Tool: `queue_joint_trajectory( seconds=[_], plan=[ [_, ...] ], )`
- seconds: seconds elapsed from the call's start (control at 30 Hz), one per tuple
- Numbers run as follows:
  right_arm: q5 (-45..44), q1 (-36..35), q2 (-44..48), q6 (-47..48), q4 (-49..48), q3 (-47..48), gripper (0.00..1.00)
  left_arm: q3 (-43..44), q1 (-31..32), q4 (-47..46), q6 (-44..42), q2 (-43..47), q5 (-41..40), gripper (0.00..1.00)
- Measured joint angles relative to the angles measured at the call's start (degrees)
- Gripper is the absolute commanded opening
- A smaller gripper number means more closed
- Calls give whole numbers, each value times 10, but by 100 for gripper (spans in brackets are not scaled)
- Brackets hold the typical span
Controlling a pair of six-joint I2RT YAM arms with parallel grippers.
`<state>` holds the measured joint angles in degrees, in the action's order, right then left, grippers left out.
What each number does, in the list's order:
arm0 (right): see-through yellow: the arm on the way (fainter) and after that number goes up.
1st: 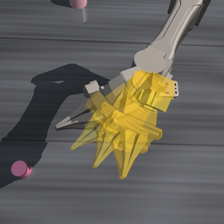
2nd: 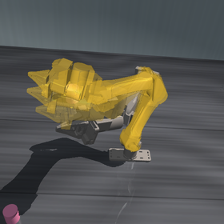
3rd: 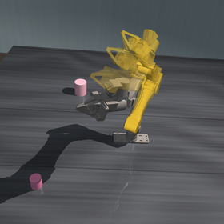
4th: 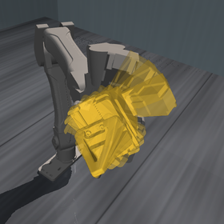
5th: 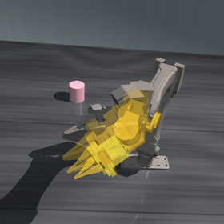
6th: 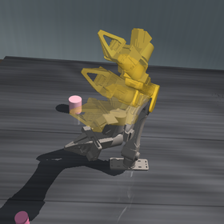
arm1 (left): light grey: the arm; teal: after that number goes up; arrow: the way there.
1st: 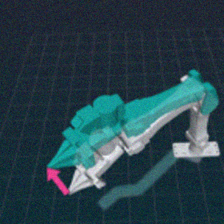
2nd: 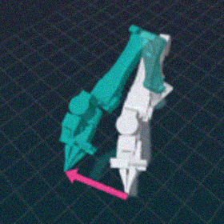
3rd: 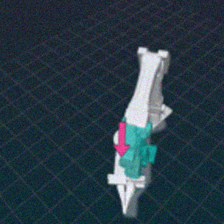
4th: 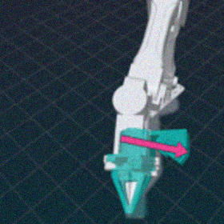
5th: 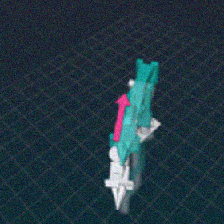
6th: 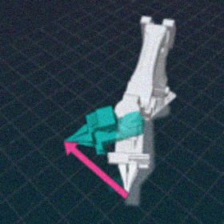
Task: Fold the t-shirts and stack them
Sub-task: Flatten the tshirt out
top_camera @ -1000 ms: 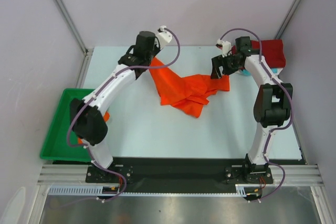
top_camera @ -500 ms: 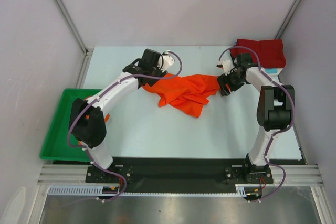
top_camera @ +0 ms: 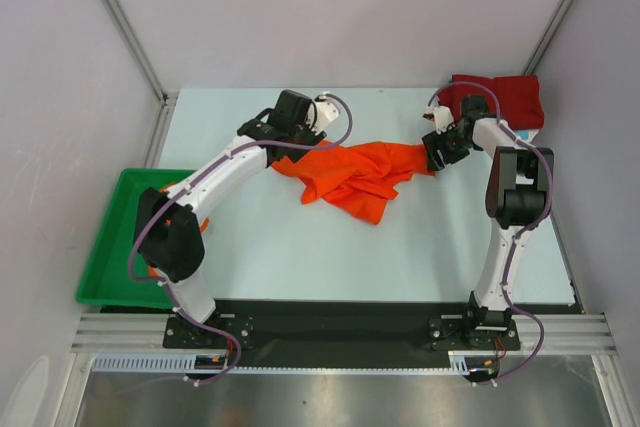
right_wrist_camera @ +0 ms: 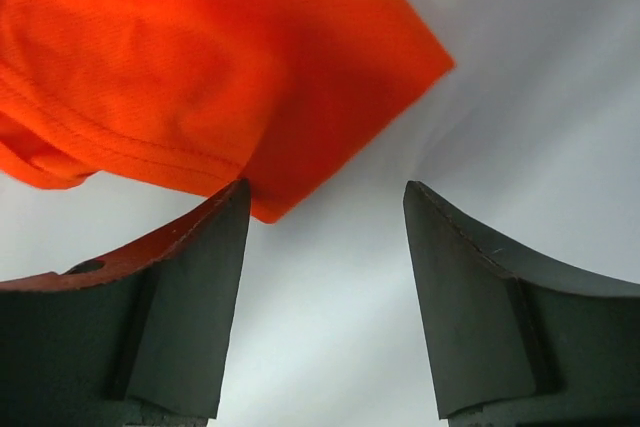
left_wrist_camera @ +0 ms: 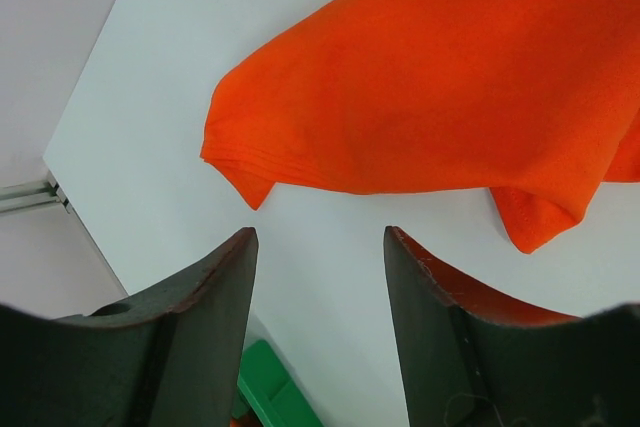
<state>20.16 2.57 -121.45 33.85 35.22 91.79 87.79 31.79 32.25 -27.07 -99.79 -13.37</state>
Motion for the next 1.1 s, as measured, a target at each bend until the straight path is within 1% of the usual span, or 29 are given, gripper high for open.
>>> queue_joint_trajectory(
  seconds=[0.07,0.13,0.17,0.23,0.27,0.37,0.43,0.47,0.5,0.63,0.7,0.83,0.97,1.1],
  plan=[
    [22,1,-10,3,14,8,66,0,2,1,0,0,-2,59],
    [46,2,-14,8,33,15,59,0,2,1,0,0,-4,59],
    [57,2,-17,11,43,21,51,0,3,1,0,0,-5,59],
    [75,2,-23,18,66,37,42,0,3,1,0,0,-6,59],
    [82,2,-27,20,74,43,31,0,3,1,0,0,-6,59],
    [100,2,-35,27,97,57,14,0,3,1,0,0,-10,59],
    [108,2,-37,29,108,58,8,0,3,1,0,0,-10,59],
    [110,2,-37,29,113,58,2,0,3,1,0,0,-10,59],
    [112,3,-37,29,118,58,0,0,3,1,0,0,-10,59],
    [118,3,-37,28,125,58,0,0,3,1,-1,0,-7,58],
    [120,4,-36,28,131,62,0,0,3,5,-1,0,12,57],
    [125,4,-23,19,142,82,0,-7,9,22,-3,0,77,57],
    [137,4,7,3,143,136,0,-29,25,44,-4,-6,117,57],
    [151,0,38,-13,138,186,0,-24,32,65,-4,-48,147,55]
  ],
)
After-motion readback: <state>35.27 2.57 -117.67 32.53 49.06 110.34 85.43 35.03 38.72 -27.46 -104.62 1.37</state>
